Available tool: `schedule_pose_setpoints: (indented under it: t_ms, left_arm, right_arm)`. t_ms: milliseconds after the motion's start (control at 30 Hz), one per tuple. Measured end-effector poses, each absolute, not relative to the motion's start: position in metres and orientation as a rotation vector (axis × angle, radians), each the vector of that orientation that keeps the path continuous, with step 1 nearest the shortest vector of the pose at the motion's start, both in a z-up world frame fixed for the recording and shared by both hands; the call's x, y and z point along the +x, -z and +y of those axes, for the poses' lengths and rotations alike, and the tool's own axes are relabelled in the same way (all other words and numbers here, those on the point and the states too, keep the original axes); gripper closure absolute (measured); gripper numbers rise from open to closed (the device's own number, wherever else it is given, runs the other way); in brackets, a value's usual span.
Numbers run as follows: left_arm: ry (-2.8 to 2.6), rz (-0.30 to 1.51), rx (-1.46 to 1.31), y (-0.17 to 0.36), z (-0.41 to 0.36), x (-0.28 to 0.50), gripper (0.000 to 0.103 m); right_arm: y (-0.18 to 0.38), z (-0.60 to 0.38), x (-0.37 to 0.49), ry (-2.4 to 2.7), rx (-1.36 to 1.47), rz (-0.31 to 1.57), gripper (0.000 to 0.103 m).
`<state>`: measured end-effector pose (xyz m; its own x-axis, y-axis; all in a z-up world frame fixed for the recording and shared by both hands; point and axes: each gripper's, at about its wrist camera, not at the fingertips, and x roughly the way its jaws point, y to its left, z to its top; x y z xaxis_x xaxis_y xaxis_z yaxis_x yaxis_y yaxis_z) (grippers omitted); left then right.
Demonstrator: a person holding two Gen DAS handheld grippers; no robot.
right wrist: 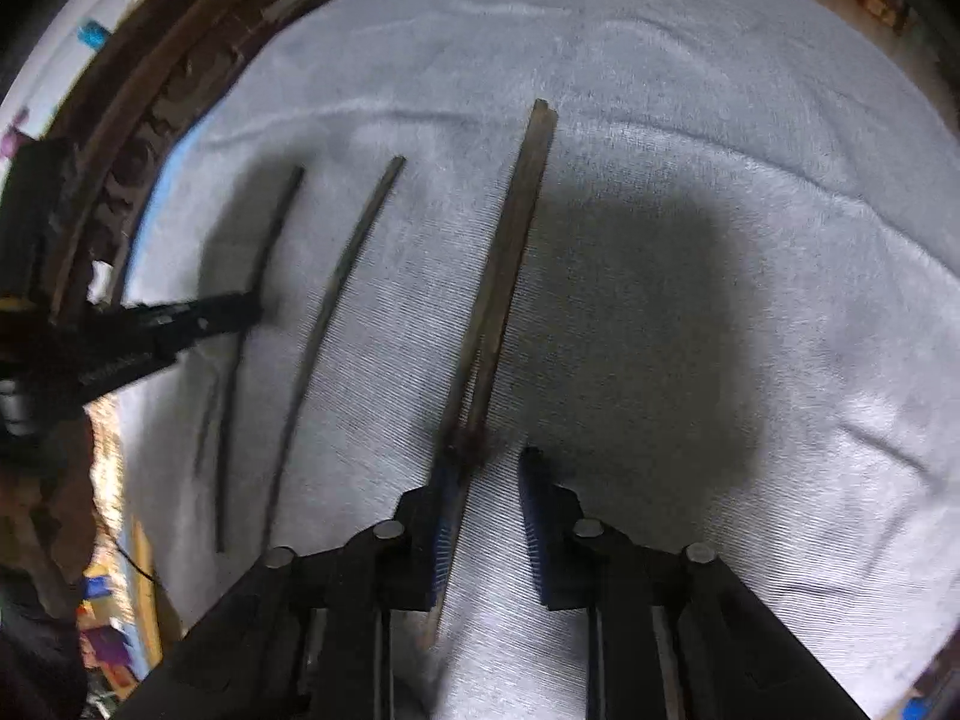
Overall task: Organize utensils
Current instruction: 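Grasp one dark chopstick with the left tool while the right tool grasps another, then lift both held chopsticks and carry them over the black holder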
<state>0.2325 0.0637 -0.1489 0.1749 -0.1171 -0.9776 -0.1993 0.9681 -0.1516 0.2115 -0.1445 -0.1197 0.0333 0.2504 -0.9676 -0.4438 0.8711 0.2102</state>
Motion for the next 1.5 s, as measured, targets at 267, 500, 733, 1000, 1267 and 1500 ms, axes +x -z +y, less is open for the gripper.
schedule_pose_setpoints:
  t_ms: [267, 500, 733, 1000, 1267, 1500]
  left_arm:
    - [-0.048, 1.412, -0.291, 0.149, 0.078, 0.238, 0.096]
    - [-0.049, 1.437, -0.240, 0.150, 0.071, 0.269, 0.077]
    - [-0.087, 1.490, -0.170, 0.146, 0.054, 0.306, 0.073]
    - [-0.065, 1.545, -0.185, 0.146, 0.067, 0.333, 0.090]
    - [-0.061, 1.570, -0.209, 0.145, 0.070, 0.342, 0.090]
    - [-0.040, 1.562, -0.223, 0.144, 0.075, 0.323, 0.098]
  right_arm:
    - [0.116, -0.163, 0.224, -0.448, -0.137, 1.433, 0.079]
    - [0.111, -0.153, 0.260, -0.488, -0.153, 1.408, 0.079]
    - [0.119, -0.115, 0.296, -0.477, -0.281, 1.452, 0.079]
    - [0.124, -0.088, 0.311, -0.440, -0.439, 1.534, 0.093]
    - [0.122, -0.092, 0.326, -0.419, -0.426, 1.542, 0.092]
    - [0.125, -0.113, 0.328, -0.409, -0.324, 1.550, 0.097]
